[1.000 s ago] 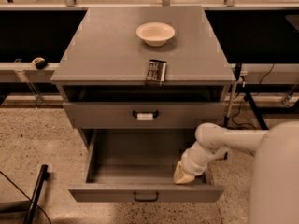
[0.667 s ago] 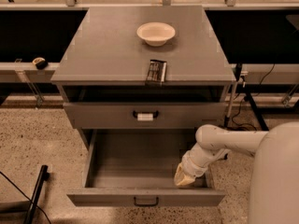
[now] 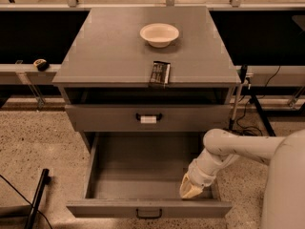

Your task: Open middle drawer

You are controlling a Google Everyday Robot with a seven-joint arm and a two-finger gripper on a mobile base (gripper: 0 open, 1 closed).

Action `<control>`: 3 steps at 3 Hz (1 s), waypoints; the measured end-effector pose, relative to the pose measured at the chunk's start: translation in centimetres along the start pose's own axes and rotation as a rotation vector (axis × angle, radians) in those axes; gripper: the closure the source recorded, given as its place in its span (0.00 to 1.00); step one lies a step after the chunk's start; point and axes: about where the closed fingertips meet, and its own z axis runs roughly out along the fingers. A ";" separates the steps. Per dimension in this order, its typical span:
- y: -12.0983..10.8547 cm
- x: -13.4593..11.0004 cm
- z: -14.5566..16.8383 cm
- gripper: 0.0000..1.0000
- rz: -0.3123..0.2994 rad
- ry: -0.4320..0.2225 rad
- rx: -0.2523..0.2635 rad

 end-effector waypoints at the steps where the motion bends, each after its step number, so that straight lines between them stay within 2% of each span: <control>1: 1.4 -0.6 -1.5 0.97 0.006 -0.075 0.026; 2: 2.9 -2.6 -6.6 0.97 -0.022 -0.281 0.146; 3: 4.5 -0.9 -7.9 0.78 0.019 -0.321 0.198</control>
Offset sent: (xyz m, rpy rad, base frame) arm -0.0199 -0.0639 0.1615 0.5822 -0.2001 -0.2422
